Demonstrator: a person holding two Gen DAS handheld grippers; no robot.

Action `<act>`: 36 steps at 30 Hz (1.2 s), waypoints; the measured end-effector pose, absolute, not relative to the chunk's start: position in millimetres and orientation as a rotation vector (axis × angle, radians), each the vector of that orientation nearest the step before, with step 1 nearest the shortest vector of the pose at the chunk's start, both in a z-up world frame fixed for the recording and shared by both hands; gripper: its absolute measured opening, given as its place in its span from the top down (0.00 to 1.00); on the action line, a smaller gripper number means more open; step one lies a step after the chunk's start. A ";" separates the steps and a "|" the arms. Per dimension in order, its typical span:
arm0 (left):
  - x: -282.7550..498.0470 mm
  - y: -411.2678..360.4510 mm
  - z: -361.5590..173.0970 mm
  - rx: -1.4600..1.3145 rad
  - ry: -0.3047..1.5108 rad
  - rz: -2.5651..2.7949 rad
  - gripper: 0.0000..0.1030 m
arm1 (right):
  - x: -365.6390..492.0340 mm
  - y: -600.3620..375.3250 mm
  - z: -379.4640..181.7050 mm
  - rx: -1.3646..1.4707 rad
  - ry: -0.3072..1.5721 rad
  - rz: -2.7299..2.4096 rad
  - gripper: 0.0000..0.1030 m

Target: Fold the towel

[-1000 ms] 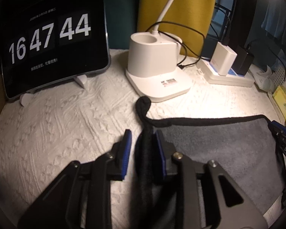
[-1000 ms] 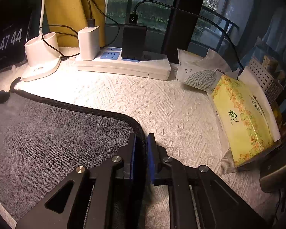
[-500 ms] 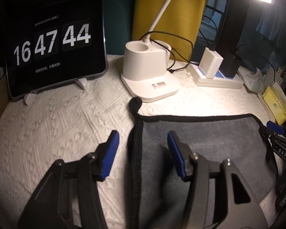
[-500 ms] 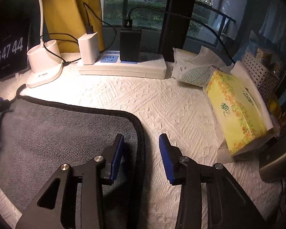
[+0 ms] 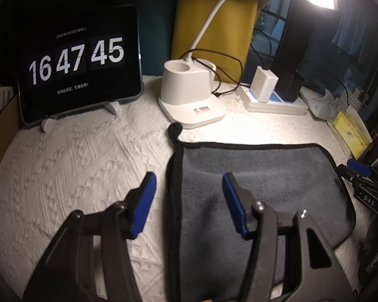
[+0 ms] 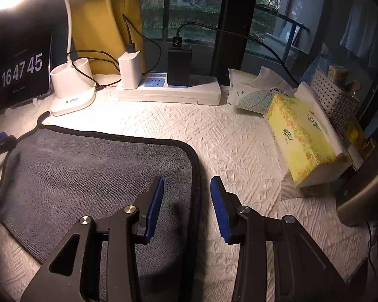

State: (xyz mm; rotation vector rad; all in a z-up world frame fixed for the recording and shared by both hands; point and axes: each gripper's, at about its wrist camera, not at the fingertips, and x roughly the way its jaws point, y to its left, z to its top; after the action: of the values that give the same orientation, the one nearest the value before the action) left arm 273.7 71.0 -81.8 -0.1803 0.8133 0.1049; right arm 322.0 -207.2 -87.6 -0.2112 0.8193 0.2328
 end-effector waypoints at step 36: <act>193.8 60.7 -70.1 -0.204 0.788 0.063 0.44 | 240.3 -207.1 -68.2 -0.206 0.791 0.231 0.60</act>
State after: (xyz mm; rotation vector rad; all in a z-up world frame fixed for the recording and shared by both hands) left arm 193.8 60.7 -70.1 -0.2042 0.7876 0.0634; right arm 240.3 -207.1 -68.2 -0.2064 0.7912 0.2313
